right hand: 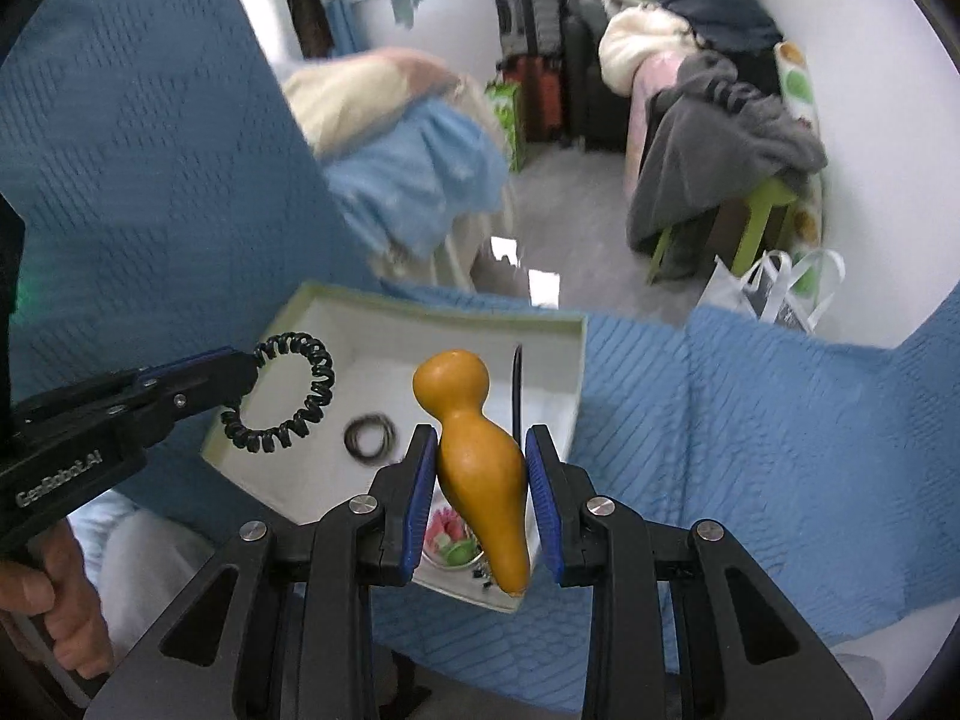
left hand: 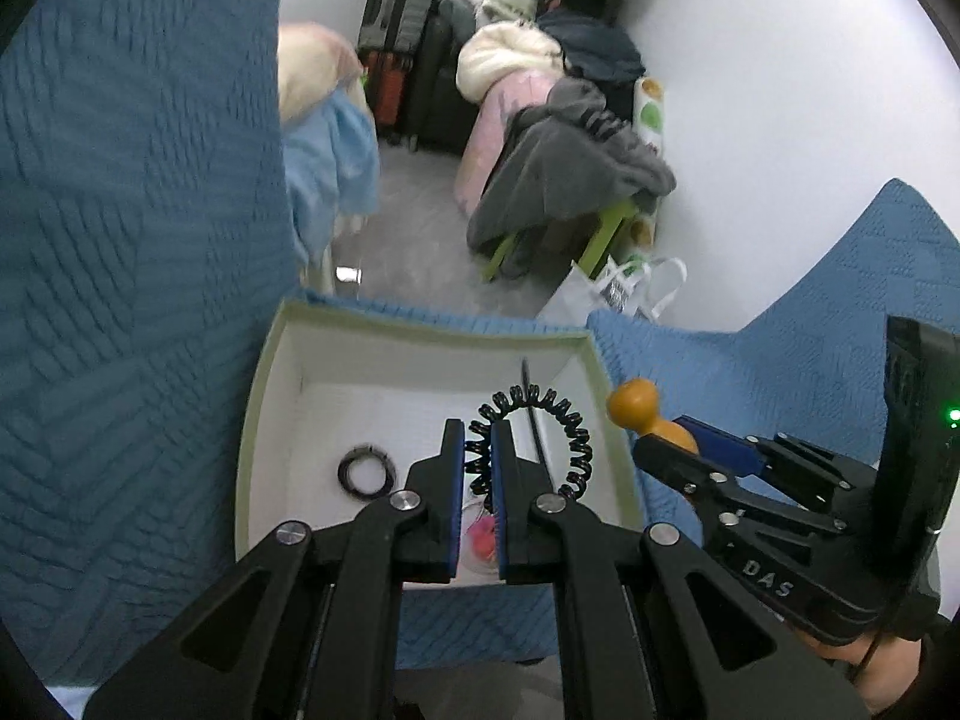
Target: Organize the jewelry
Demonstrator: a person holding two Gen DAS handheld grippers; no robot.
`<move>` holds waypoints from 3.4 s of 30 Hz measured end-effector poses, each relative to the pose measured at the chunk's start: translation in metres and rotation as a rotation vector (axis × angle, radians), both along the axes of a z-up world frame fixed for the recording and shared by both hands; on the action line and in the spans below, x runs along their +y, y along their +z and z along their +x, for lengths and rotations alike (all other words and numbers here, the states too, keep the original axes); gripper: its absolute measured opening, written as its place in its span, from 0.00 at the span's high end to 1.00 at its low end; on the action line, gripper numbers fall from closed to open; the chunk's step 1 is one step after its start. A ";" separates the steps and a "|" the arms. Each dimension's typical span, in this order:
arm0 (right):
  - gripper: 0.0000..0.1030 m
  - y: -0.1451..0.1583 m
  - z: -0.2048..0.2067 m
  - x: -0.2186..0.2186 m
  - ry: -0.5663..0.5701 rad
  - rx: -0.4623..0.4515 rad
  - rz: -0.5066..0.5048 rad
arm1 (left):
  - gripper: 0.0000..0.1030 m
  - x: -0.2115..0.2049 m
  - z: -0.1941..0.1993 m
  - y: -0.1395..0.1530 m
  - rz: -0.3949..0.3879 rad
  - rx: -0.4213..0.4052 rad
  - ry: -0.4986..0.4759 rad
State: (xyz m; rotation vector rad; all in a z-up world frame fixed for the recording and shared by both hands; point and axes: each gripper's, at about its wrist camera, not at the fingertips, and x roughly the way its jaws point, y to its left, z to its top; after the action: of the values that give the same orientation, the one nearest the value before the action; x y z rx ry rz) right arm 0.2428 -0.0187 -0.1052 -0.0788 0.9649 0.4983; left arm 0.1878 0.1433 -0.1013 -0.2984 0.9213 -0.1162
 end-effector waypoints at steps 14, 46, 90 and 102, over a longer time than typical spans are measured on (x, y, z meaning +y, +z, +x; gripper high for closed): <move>0.73 -0.053 -0.001 0.015 -0.003 0.111 -0.058 | 0.92 0.005 0.004 -0.046 -0.019 0.087 -0.002; 0.64 0.193 -0.122 -0.070 -0.076 -0.447 0.148 | 0.48 -0.028 -0.105 0.179 0.137 -0.338 -0.022; 0.01 0.081 -0.160 -0.099 -0.196 -0.273 0.086 | 0.17 -0.046 -0.147 0.099 0.190 -0.228 0.106; 0.01 0.082 -0.164 -0.101 -0.186 -0.294 0.087 | 0.16 -0.051 -0.149 0.093 0.199 -0.187 0.085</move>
State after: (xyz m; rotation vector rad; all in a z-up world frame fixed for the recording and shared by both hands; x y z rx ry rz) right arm 0.0793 -0.1197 -0.0235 0.0162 0.6541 0.3449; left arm 0.0389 0.0923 -0.0080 -0.1384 0.7269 0.0257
